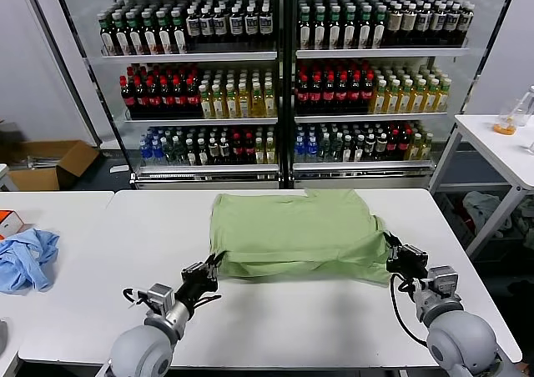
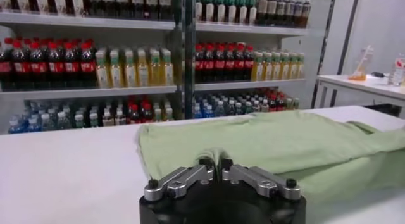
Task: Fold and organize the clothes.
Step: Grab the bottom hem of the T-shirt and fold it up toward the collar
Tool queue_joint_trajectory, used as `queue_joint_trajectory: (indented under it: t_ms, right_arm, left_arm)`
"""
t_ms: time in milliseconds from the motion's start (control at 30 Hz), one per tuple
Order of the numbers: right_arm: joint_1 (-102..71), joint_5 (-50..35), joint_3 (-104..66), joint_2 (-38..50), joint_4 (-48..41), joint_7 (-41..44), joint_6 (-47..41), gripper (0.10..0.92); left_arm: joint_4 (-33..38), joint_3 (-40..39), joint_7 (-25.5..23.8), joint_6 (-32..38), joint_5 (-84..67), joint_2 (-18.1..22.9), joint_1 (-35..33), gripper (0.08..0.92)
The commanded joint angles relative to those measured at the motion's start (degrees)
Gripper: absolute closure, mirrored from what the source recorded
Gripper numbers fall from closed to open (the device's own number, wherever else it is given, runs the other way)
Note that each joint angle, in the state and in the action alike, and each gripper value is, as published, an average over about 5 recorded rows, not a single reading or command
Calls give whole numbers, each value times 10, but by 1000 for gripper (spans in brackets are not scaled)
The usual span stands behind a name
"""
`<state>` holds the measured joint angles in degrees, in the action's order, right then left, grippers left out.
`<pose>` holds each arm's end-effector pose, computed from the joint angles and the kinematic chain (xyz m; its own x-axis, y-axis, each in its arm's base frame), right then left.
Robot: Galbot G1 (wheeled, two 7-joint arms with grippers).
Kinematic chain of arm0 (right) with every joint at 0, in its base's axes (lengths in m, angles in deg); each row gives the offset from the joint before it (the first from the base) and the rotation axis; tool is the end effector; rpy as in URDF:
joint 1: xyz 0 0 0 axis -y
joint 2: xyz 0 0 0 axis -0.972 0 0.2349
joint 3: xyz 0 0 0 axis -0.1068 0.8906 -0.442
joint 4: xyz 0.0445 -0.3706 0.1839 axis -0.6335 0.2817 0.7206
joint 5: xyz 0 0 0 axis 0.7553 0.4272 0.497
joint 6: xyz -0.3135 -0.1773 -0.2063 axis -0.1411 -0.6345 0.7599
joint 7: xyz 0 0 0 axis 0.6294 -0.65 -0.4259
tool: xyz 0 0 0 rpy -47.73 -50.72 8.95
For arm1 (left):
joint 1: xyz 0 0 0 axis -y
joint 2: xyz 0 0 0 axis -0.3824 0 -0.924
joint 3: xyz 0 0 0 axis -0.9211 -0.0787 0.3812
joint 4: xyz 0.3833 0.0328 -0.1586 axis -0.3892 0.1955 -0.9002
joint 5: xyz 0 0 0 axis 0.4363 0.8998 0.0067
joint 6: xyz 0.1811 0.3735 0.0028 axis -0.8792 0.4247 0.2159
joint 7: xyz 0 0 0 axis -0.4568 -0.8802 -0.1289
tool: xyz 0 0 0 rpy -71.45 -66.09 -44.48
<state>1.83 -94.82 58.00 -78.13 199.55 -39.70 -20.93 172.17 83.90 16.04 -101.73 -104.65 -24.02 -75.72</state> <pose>0.3242 -0.1225 -0.2898 -0.9575 -0.0617 0.2819 -0.1053 0.9842 -0.1423 0.3257 0.0279 -0.3453 -0.9014 0.3206 0.2909 0.3239 0.9453 -0.0382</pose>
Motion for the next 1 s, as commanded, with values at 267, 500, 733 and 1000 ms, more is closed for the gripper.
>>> queue_joint_trajectory:
  t_ms: [267, 500, 733, 1000]
  right_arm:
    - [27, 12, 21, -2, -31, 1, 3, 920]
    - [48, 19, 42, -6, -50, 2, 9, 920]
    - [84, 31, 68, -8, -78, 9, 22, 920]
    - [106, 51, 91, -16, -100, 12, -4, 871]
  left_arm:
    - [-75, -37, 17, 9, 8, 8, 77, 855]
    - [-100, -42, 30, 12, 13, 13, 89, 855]
    - [-111, -40, 44, 12, 16, 16, 87, 855]
    - [-116, -45, 34, 6, 15, 22, 88, 791]
